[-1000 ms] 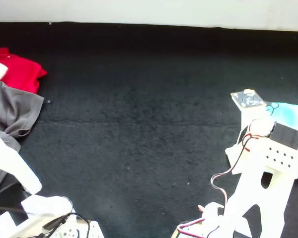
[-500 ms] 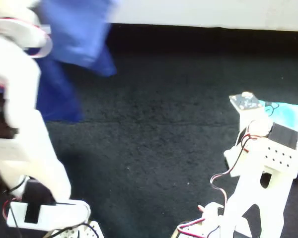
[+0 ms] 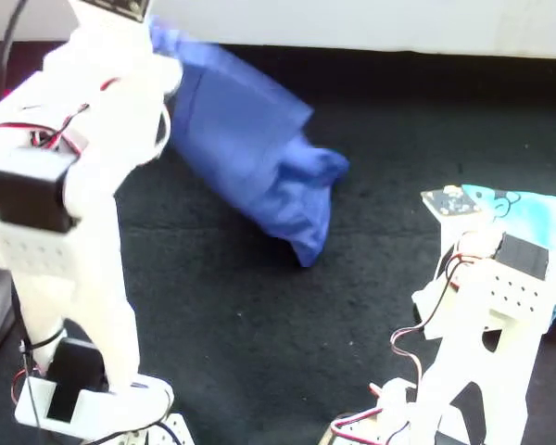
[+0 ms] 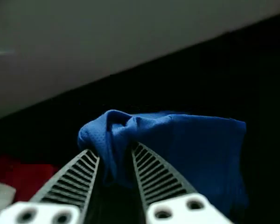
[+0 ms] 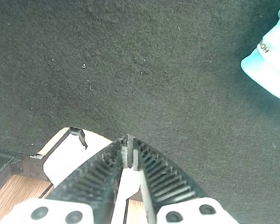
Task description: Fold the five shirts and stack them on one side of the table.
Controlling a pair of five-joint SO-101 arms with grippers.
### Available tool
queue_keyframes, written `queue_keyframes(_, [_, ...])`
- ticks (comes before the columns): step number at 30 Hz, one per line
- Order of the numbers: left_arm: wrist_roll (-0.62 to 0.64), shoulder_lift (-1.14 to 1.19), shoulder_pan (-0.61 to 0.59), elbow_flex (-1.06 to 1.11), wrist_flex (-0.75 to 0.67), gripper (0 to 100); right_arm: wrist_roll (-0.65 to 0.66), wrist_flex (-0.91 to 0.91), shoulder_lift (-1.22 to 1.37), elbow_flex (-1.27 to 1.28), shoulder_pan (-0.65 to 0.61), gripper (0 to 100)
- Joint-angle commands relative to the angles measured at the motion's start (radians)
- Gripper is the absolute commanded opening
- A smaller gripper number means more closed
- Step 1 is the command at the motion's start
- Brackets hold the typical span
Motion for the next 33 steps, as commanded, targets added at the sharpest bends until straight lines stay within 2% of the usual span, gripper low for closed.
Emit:
queue_keyframes(1, [0.025,-0.036,-0.134,0.170,0.114,1,-0.014,0.005,-0.021,-0.002,-0.008,0.6])
queue_keyframes(5, [0.018,-0.065,-0.311,0.437,0.109,1,-0.012,0.005,-0.021,-0.002,-0.010,0.6])
queue_keyframes(10, [-0.138,-0.102,-0.507,0.754,0.104,1,-0.011,0.005,-0.021,-0.002,-0.010,0.6])
queue_keyframes(12, [-0.190,-0.116,-0.576,0.837,0.077,1,-0.011,0.005,-0.021,-0.002,-0.010,0.6])
queue_keyframes(15, [-0.203,-0.147,-0.665,0.868,0.034,4,-0.011,0.005,-0.021,-0.002,-0.010,0.6])
queue_keyframes(18, [-0.192,-0.194,-0.696,0.842,0.029,13,-0.011,0.005,-0.021,-0.002,-0.010,0.6])
queue_keyframes(27, [-0.054,-0.331,-0.690,0.657,0.032,20,-0.012,0.005,-0.021,-0.002,-0.010,0.6])
queue_keyframes(31, [-0.055,-0.332,-0.670,0.711,0.035,20,-0.014,0.005,-0.021,-0.001,-0.031,0.6])
queue_keyframes(33, [-0.103,-0.331,-0.634,0.796,0.035,20,-0.014,0.005,-0.021,0.004,-0.054,0.6])
